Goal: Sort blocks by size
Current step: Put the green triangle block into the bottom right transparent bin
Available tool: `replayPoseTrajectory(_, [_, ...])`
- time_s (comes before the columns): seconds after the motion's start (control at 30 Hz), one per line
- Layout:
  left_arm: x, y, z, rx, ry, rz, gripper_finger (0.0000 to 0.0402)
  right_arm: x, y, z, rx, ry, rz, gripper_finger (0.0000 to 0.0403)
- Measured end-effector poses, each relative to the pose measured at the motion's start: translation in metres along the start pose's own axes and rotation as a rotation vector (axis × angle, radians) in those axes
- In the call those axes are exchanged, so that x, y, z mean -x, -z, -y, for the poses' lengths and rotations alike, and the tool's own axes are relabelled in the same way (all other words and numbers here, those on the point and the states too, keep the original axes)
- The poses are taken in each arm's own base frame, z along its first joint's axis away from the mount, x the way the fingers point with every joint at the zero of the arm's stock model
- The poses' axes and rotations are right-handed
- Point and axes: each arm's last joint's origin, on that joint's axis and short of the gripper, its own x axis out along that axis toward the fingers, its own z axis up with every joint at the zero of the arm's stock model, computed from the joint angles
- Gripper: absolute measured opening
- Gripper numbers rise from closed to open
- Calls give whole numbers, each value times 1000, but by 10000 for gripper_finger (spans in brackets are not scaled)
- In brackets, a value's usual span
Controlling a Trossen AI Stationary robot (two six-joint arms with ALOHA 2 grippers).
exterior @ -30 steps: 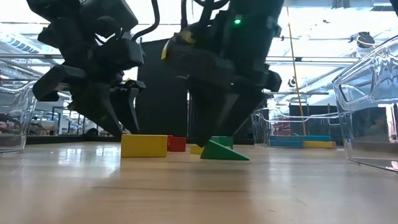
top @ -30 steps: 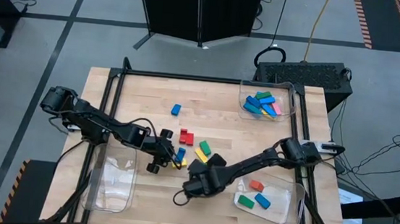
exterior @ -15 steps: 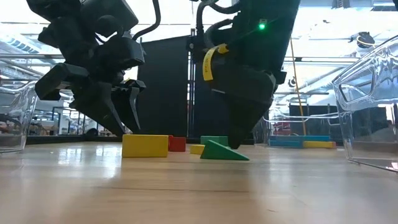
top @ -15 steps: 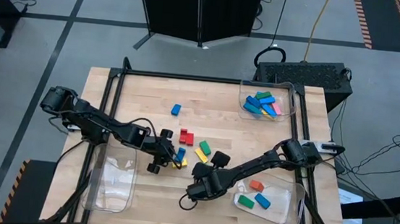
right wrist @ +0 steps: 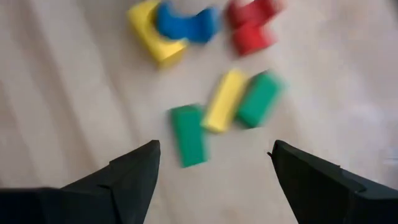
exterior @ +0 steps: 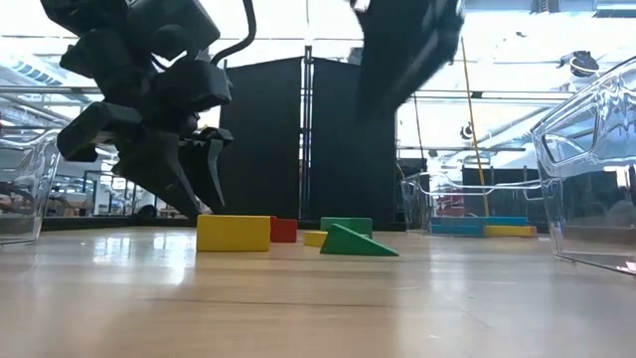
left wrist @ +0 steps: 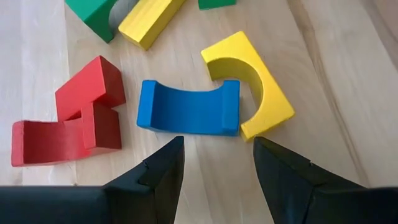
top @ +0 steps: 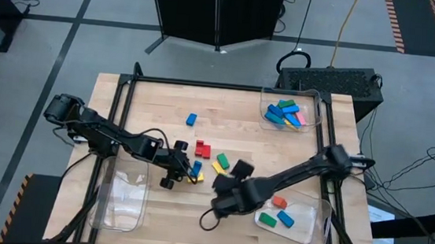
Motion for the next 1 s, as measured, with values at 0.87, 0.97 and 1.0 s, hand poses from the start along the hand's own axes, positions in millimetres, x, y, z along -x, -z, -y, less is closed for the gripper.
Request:
replayPoseTrajectory(0.87, [0, -2, -1, 2, -5, 17, 194, -68, 72, 24, -65, -258, 197, 302])
replayPoseTrajectory(0.97, [0, -2, -4, 1, -11, 24, 194, -77, 75, 28, -91, -298, 203, 302])
replayPoseTrajectory(1.0, [0, -2, -4, -1, -14, 28, 194, -79, 75, 29, -98, -308, 209, 302])
